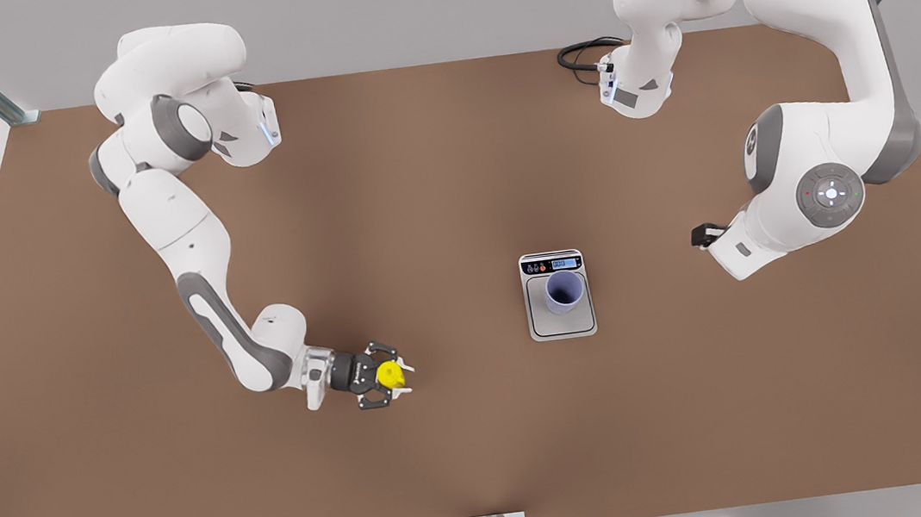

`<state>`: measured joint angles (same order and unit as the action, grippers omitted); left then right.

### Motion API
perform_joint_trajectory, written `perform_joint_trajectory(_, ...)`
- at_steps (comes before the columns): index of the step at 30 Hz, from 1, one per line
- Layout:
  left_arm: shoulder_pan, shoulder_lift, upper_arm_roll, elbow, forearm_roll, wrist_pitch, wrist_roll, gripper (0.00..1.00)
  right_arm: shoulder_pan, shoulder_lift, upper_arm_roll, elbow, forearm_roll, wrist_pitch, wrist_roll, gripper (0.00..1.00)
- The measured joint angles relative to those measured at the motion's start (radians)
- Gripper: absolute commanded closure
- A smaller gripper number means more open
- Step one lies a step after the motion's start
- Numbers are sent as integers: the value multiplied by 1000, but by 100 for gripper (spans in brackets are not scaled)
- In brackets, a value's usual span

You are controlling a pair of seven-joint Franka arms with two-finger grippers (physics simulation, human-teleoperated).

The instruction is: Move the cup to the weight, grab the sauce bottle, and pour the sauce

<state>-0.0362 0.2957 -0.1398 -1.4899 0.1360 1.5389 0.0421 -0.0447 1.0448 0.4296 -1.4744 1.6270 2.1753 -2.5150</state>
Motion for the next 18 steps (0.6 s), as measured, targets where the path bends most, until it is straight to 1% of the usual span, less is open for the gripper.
perform_joint_trajectory(14, -1, 2, -1, 0, 10, 1, 1, 0, 0, 58, -3, 25, 36, -83, -181, 50)
perform_joint_trajectory(15, -1, 2, -1, 0, 10, 2, 1, 0, 0, 59, -3, 25, 36, -85, -189, 38)
perform_joint_trajectory(16, -1, 3, -1, 0, 11, 2, 1, 0, 0, 61, -3, 25, 38, -86, -198, 2)
perform_joint_trajectory(17, -1, 3, -1, 0, 11, 2, 1, 0, 0, 63, -3, 25, 40, -87, -207, 0)
perform_joint_trajectory(18, -1, 3, -1, 0, 11, 3, 1, 0, 0, 64, -3, 26, 42, -87, -215, 0)
